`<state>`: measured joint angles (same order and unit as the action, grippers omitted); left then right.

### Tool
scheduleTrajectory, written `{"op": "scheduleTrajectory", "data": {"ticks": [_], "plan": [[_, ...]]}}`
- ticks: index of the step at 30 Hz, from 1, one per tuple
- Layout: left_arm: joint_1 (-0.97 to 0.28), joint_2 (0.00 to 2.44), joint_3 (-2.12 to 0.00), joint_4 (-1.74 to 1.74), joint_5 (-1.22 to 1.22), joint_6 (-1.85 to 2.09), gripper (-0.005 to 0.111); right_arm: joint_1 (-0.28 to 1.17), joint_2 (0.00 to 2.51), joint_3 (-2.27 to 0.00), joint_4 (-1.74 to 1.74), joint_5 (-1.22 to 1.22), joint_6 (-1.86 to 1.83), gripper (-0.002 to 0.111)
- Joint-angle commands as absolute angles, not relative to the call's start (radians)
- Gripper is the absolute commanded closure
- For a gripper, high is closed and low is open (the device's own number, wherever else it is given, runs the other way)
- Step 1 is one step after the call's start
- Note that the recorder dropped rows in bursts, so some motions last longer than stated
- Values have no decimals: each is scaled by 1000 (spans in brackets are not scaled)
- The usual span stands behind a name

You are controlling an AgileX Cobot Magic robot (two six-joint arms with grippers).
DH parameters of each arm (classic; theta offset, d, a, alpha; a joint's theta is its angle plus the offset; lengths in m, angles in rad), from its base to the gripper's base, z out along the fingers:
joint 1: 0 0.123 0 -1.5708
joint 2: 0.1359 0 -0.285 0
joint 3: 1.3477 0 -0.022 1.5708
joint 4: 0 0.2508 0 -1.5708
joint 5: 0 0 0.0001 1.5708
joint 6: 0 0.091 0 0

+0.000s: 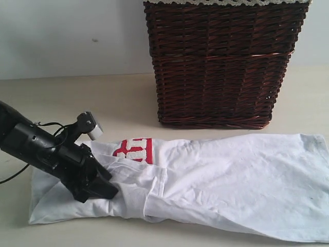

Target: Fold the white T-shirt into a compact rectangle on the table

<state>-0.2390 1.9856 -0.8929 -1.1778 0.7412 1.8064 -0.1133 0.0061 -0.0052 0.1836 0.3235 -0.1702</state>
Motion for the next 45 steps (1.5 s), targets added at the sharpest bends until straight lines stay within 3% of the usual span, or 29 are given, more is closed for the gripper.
{"op": "scheduleTrajectory", "data": {"ticks": [1, 9, 24, 45], "plan": [[-242, 2042, -957, -1211, 670, 1823, 54, -110, 0, 0, 185, 312, -174, 101], [-240, 2004, -964, -1237, 831, 1675, 54, -110, 0, 0, 185, 312, -174, 101], [-246, 2113, -964, -1358, 593, 1949, 54, -110, 0, 0, 185, 312, -174, 101], [-234, 1865, -765, -1357, 621, 1869, 54, -110, 0, 0, 185, 312, -174, 101]]}}
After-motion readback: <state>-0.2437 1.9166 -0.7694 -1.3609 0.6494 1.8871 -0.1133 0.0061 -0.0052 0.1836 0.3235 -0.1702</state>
